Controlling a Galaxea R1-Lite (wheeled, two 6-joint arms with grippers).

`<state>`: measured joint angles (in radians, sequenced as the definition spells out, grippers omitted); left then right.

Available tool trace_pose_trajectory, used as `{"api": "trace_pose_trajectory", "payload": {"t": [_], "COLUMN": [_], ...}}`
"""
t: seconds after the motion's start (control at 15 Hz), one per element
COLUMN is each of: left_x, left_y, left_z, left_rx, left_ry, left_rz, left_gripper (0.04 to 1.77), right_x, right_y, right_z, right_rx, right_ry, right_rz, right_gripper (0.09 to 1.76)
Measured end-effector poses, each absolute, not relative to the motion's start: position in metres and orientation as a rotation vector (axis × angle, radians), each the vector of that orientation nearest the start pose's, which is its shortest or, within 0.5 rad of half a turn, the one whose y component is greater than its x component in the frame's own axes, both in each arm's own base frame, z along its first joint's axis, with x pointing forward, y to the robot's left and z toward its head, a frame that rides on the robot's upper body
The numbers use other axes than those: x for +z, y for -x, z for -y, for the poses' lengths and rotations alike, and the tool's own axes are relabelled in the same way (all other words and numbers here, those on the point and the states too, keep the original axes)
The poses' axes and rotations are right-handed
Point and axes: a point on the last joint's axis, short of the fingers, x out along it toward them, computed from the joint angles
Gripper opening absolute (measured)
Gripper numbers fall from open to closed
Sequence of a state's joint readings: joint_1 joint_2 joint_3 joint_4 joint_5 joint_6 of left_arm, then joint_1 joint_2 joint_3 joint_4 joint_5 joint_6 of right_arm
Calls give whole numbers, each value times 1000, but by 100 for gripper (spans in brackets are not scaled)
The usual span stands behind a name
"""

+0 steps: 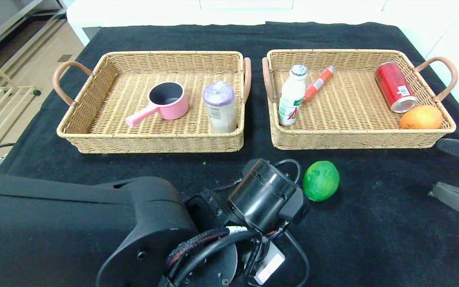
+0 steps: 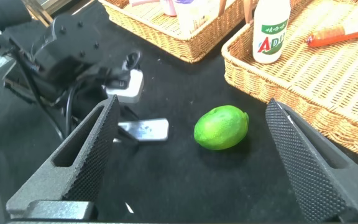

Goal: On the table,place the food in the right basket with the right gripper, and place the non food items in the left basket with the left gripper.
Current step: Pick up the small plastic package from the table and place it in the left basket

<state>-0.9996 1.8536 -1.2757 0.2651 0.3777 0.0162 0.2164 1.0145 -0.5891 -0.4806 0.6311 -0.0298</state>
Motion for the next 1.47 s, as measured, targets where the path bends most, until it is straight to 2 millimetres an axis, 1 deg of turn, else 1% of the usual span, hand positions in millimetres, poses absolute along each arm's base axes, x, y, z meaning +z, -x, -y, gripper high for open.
{"api": "trace_pose_trajectory", "payload": {"t": [0.4,0.53,0.8,1.07,1.47], "left_x": [215,224,241,260,290], "left_y": [-192,-193,-200,-212,-238], "left_z": [257,248,226,208,174], "left_rx": [-544,-527,-471,-411,-279], "left_ry": [-418,-381,-326,-250,-190], "left_rz": [-591,-577,-543,-460,-338], "left_gripper": [61,61,61,61,61], "right_x": [256,256,253,250,250], "right_y": [-124,-124,-126,-128,-129], "right_z": [-41,-41,-42,-42,-43], "right_rx": [847,846,847,847,854], "right_ry": [41,40,62,70,69], "right_rz": [67,65,58,49,45], "right_gripper": [171,171,171,171,171]}}
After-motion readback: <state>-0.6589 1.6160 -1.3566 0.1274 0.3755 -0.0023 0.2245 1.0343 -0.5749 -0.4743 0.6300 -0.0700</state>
